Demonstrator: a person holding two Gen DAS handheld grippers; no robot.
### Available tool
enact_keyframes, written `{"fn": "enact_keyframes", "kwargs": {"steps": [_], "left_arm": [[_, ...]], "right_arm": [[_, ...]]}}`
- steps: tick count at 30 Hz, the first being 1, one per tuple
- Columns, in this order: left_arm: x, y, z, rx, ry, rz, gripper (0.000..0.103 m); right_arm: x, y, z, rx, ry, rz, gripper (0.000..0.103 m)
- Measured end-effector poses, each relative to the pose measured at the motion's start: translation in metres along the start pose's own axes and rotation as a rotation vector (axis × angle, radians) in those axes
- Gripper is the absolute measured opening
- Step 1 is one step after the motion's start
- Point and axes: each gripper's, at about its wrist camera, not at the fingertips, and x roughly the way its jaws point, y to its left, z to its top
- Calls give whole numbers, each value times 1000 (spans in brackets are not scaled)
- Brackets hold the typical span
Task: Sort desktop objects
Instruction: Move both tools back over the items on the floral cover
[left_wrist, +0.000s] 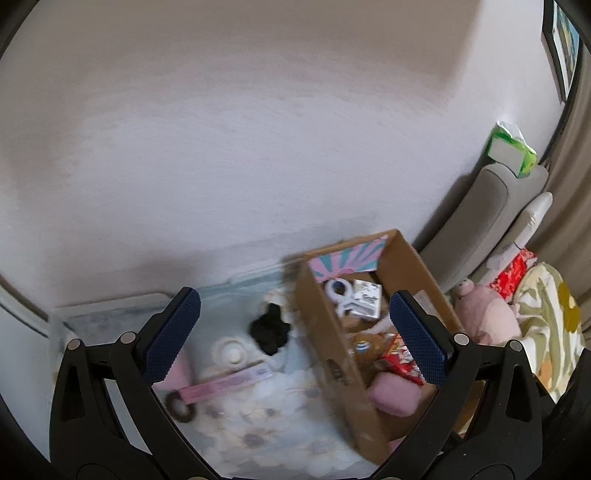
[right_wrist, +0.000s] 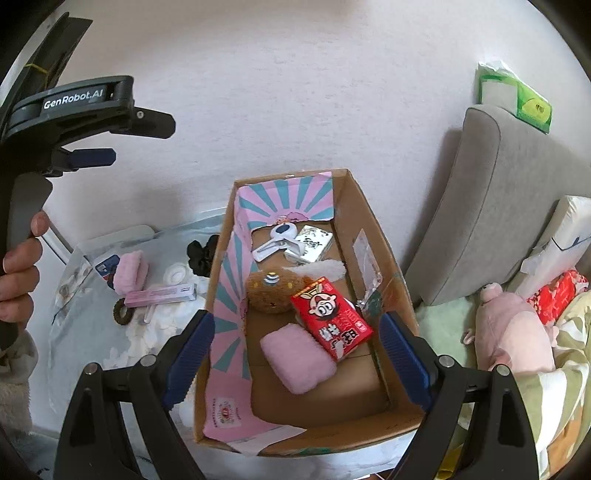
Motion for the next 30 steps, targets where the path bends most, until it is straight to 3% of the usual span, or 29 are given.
{"fn": "enact_keyframes", "kwargs": {"steps": [8,19,30], "left_arm": [[-58,65,-2,-27,-92,164,102],[-95,140,-41,-159,-65,226,102],[-85,193,-85,-193,24,342,102]], "right_arm": [[-8,25,-10,-24,-14,50,89],[-8,71,-11,-81,-10,105,89],[16,129,0,-197,45,122,89]]}}
